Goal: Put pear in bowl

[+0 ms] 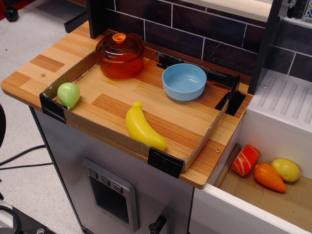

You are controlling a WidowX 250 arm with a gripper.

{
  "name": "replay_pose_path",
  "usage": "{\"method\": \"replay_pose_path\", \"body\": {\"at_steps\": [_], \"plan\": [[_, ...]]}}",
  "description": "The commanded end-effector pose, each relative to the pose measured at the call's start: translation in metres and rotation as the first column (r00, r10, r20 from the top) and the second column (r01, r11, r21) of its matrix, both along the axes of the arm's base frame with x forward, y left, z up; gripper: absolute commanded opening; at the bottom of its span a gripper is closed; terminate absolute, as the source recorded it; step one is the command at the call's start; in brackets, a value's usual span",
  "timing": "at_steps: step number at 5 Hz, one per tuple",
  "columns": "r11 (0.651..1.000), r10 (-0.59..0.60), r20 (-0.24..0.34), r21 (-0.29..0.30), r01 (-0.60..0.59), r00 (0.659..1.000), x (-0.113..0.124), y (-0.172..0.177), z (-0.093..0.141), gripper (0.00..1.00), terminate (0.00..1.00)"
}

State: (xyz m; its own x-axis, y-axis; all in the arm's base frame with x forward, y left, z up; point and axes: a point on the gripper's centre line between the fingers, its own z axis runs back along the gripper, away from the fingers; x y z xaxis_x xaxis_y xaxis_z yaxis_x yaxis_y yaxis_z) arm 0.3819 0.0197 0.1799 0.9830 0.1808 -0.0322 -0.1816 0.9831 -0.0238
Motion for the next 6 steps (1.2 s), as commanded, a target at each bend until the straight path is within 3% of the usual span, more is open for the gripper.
{"method": "replay_pose_path", "body": {"at_steps": [1, 4, 5, 6], "plan": [[1.0, 0.0, 0.0, 0.0, 0.0, 1.0, 0.0, 0.0, 0.0, 1.0, 0.0], [0.998, -0.064, 0.143, -0.016, 0.067, 0.988, -0.065, 0.072, -0.001, 1.0, 0.0], [0.998, 0.062, 0.163, -0.037, -0.057, 0.985, -0.079, 0.103, -0.014, 1.0, 0.0], [0.997, 0.078, 0.163, 0.004, -0.08, 0.984, -0.089, 0.118, -0.034, 1.0, 0.0]]}}
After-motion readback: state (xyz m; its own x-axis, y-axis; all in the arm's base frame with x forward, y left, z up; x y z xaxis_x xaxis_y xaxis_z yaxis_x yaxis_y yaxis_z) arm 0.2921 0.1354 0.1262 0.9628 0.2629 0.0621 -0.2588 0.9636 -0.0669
